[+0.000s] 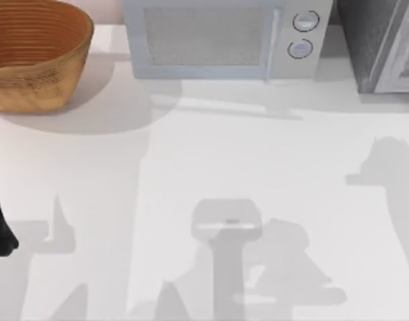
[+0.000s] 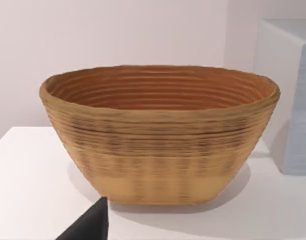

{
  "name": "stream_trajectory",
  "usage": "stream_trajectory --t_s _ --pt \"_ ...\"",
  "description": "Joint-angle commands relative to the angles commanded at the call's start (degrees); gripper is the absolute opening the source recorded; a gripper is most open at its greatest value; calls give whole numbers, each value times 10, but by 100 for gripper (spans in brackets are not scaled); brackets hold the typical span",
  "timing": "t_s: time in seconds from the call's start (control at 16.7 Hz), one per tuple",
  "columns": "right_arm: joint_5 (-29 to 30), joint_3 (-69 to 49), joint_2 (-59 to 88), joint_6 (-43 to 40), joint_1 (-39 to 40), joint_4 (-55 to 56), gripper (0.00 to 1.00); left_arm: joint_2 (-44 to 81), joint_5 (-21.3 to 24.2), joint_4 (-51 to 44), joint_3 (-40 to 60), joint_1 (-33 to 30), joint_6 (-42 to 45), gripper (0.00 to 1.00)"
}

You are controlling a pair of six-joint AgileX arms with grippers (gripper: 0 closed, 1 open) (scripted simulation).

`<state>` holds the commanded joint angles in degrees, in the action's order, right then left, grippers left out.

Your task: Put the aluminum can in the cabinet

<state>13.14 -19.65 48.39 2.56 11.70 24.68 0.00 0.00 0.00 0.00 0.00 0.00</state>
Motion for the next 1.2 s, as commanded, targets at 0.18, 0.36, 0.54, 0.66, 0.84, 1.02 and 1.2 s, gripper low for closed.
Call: stream_trajectory --t_s 0.18,0.36,0.54,0.66,0.84,1.02,1.2 --pt "-35 55 -153 -8 -38 -70 0 0 0 0 0 0 0 100" --pt "-71 110 -295 -15 -73 -139 0 0 0 0 0 0 0 100" --pt "-103 158 -406 -21 -99 -199 0 0 0 0 0 0 0 100" --pt "-120 181 -455 -24 -111 -228 0 0 0 0 0 0 0 100" --pt "-131 196 -484 -26 -117 -247 0 0 0 0 0 0 0 100" --pt "-131 196 -484 -26 -117 -247 0 0 0 0 0 0 0 100" --pt "-130 189 -476 -24 -114 -247 0 0 0 0 0 0 0 100"
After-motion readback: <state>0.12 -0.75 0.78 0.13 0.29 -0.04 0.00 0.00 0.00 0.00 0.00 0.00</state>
